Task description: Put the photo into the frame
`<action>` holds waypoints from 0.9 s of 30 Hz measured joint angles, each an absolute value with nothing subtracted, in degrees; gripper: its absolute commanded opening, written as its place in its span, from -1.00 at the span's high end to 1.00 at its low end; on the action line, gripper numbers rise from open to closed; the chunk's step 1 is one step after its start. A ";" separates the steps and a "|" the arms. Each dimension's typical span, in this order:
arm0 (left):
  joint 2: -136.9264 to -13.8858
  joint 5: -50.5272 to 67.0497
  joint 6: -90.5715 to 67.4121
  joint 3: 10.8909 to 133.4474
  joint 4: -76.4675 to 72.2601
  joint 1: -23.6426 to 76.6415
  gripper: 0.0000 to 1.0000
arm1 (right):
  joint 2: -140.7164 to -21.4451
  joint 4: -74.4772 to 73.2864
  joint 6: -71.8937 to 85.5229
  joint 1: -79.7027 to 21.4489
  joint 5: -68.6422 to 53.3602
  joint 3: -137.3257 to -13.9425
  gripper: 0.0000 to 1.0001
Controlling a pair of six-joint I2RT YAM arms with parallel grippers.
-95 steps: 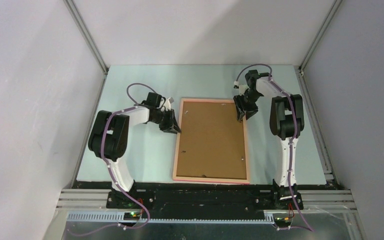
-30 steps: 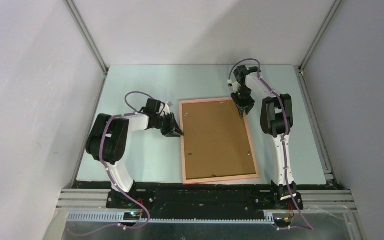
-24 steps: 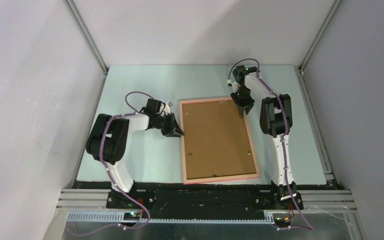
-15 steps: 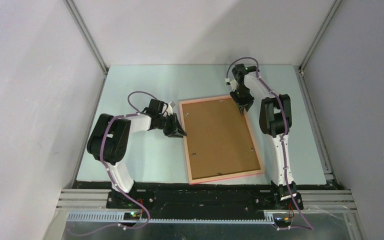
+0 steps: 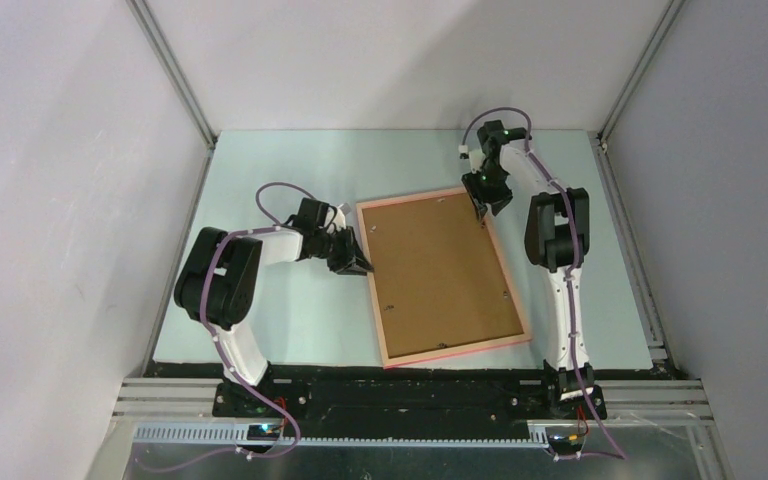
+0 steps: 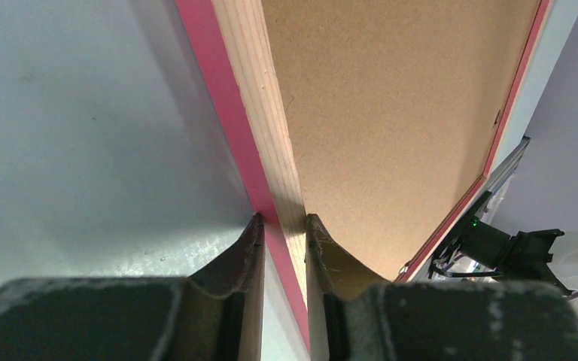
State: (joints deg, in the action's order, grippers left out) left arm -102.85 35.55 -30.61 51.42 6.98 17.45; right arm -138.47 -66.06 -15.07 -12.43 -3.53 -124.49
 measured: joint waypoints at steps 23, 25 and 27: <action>-102.87 35.33 -30.55 51.42 6.94 17.54 1.00 | -132.73 -60.12 -16.69 -8.43 -15.05 -111.66 0.07; -102.87 35.33 -30.52 51.42 6.94 17.56 1.00 | -132.73 -60.07 -17.28 -8.05 -15.73 -111.66 0.08; -102.87 35.33 -30.52 51.42 6.94 17.56 1.00 | -132.73 -60.07 -18.02 -7.55 -16.08 -111.66 0.09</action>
